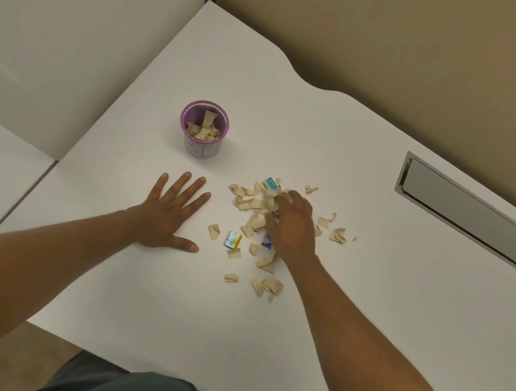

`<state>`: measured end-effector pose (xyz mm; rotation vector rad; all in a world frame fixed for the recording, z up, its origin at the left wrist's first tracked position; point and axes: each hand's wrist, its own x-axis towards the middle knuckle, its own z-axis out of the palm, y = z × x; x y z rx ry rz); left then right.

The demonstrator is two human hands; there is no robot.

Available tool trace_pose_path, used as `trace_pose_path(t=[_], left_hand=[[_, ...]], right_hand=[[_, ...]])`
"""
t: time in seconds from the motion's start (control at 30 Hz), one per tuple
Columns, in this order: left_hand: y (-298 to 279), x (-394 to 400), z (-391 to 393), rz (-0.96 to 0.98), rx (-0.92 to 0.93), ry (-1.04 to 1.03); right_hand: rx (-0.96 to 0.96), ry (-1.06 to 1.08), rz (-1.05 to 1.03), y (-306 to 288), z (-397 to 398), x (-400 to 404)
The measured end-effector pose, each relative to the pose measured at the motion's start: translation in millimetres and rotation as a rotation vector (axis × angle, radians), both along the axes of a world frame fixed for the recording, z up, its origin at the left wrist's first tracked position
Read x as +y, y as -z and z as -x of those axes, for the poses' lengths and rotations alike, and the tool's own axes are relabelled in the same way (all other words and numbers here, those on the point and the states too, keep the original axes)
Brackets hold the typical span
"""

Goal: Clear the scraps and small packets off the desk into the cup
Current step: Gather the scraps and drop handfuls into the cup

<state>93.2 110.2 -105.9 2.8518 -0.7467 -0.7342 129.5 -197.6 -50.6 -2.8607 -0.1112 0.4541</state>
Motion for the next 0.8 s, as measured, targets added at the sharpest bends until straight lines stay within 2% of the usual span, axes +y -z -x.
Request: trace_pose_path(t=[0.13, 0.23, 0.33, 0.43, 0.6, 0.8], left_hand=[[-1.5, -0.2, 0.1, -0.006, 0.005, 0.005], [-1.2, 0.6, 0.3, -0.009, 0.009, 0.007], [-1.3, 0.6, 0.4, -0.003, 0.010, 0.008], [-1.3, 0.1, -0.4, -0.006, 0.017, 0.010], [-2.4, 0.4, 0.6, -0.015, 0.012, 0.009], [-5.5, -2.5, 2.3, -0.054, 0.003, 0.006]], right_hand=[[-0.069, 0.118, -0.134, -1.5, 8.5, -6.2], [-0.154, 0.187, -0.136, -6.4, 6.7, -18.2], [-0.002, 0.270, -0.010, -8.4, 3.9, -15.6], [0.125, 0.210, 0.082, -6.9, 7.7, 1.3], [0.032, 0.102, 0.191, -8.4, 13.6, 24.5], [-0.042, 0.048, 0.030, -9.5, 6.7, 18.9]])
